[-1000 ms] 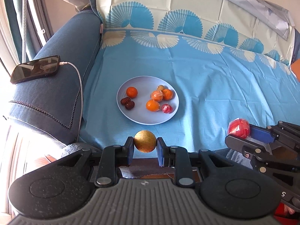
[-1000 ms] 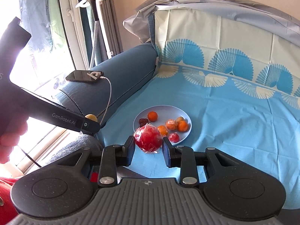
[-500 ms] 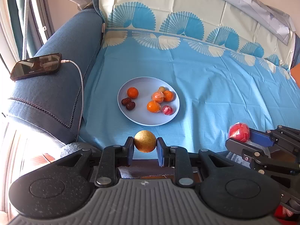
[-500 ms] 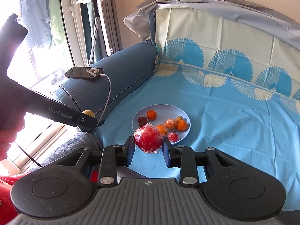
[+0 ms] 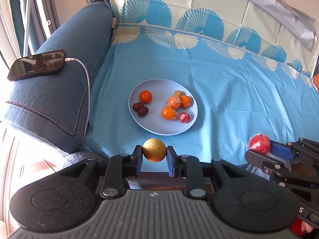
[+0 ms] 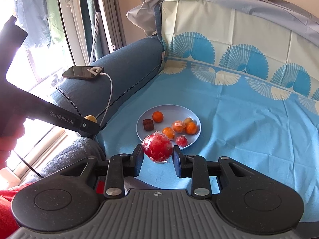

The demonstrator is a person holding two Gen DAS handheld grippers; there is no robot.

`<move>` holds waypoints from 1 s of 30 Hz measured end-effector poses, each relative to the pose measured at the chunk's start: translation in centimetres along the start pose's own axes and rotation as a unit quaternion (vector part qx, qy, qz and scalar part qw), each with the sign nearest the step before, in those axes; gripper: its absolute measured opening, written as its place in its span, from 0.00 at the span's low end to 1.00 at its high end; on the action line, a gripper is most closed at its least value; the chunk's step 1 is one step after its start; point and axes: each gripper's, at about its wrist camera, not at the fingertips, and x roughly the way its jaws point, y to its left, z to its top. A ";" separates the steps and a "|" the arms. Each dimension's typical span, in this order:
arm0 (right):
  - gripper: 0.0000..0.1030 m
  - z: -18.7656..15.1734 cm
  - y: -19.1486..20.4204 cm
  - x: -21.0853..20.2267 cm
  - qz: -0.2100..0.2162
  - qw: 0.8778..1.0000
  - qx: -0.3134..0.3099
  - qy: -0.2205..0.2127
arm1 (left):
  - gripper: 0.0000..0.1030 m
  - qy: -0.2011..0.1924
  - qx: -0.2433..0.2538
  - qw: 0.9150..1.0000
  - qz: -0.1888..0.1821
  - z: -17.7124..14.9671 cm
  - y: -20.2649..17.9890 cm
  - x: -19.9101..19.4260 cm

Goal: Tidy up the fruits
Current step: 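Carry the yellow fruit and wrapped red plum over the plate with both tools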

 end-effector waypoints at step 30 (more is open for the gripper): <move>0.32 3.8 -4.6 18.1 -0.017 0.998 0.028 0.062 | 0.27 0.059 0.014 0.997 0.041 9.6 0.5 17.5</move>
